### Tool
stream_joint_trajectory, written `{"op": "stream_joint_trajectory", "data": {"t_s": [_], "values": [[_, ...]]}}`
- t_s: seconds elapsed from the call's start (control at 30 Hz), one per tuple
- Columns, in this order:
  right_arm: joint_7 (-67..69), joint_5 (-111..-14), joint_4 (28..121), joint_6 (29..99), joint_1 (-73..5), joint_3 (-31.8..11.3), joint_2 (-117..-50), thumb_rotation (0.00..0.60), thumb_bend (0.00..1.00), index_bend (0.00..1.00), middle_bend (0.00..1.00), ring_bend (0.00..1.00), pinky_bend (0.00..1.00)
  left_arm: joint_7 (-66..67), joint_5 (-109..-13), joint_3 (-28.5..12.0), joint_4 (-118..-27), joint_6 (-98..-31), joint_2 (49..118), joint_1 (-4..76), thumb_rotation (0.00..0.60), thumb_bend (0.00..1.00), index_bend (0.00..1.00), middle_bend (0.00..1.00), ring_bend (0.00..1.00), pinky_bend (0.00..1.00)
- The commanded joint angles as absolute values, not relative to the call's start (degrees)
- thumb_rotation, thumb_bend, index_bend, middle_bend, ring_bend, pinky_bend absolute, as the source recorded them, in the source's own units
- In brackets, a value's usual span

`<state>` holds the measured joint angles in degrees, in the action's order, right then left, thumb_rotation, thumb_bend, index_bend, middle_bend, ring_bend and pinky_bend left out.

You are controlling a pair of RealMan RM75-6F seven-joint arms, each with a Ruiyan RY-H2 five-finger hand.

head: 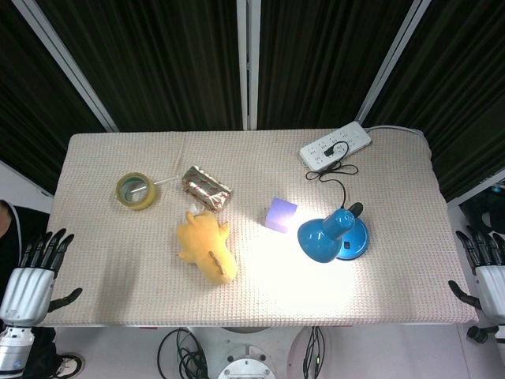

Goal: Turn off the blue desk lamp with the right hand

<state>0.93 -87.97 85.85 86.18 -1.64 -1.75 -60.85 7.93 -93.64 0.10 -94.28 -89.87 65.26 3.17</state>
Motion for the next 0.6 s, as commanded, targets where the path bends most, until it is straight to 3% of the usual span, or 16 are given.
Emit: {"op": "stream_joint_trajectory", "data": {"t_s": [0.03,0.43,0.5,0.53,0.57,0.6], "values": [[0.91,-87.93,85.88,86.09,-1.67,-1.74,-60.84,0.600,0.16,0.00,0.00,0.00,0.00,8.01,-93.59,0.07,-94.34,-89.81,65.27,3.21,0.600,0.01,0.04,0.00,0.00,0.00],[0.79,-89.14,86.42,84.31,-2.62,-0.95,-61.18,0.600,0.16,0.00,0.03,0.00,0.01,7.98,-93.33,-0.17,-94.59,-89.22,64.90,3.63,0.600,0.01,0.04,0.00,0.00,0.00],[0.14,-89.98,86.59,83.94,-3.23,-0.87,-61.68,0.600,0.16,0.00,0.11,0.03,0.08,7.51,-93.10,-0.21,-94.13,-88.86,65.14,3.80,0.600,0.02,0.04,0.00,0.00,0.00],[-0.32,-90.35,86.79,83.80,-3.53,-0.88,-61.96,0.600,0.16,0.00,0.19,0.09,0.18,7.38,-93.00,-0.17,-93.89,-88.65,65.28,3.85,0.600,0.02,0.04,0.00,0.00,0.00],[-1.31,-90.69,87.29,83.77,-3.87,-1.03,-62.31,0.600,0.16,0.00,0.32,0.21,0.33,7.20,-92.90,-0.07,-93.59,-88.44,65.51,3.87,0.600,0.02,0.04,0.00,0.00,0.00],[-2.30,-90.90,87.85,83.84,-4.13,-1.22,-62.60,0.600,0.16,0.00,0.38,0.28,0.40,6.99,-92.87,-0.02,-93.41,-88.40,65.67,3.86,0.600,0.02,0.04,0.00,0.00,0.00]]}}
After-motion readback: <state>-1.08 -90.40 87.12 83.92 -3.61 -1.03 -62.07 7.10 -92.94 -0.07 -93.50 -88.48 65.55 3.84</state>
